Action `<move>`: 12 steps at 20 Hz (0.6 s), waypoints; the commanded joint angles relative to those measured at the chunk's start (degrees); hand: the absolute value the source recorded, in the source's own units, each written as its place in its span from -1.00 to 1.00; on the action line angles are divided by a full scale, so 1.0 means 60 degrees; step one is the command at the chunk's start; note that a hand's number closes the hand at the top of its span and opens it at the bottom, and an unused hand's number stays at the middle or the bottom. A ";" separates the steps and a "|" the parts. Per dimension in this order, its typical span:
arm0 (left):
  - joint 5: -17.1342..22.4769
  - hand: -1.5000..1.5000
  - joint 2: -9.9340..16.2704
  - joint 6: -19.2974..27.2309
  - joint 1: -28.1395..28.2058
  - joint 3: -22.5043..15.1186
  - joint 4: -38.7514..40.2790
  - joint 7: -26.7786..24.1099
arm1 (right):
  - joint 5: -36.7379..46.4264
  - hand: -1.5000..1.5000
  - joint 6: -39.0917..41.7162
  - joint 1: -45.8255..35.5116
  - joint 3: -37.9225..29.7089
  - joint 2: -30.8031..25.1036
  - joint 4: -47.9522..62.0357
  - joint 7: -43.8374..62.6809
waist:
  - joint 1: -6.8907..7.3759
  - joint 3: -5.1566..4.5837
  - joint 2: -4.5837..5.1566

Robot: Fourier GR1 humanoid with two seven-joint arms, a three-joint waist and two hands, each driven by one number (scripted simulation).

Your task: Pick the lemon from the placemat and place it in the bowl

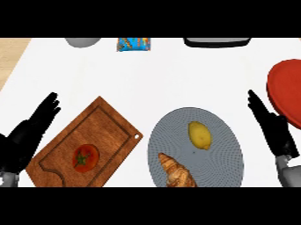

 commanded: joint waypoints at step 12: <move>0.1865 0.00 -0.1373 -0.0504 -0.0777 0.1618 0.0259 -0.1654 | 0.2252 -1.00 -0.3670 -0.1343 -0.0084 0.1552 0.1061 0.0820 | -0.0028 -0.0418 0.0023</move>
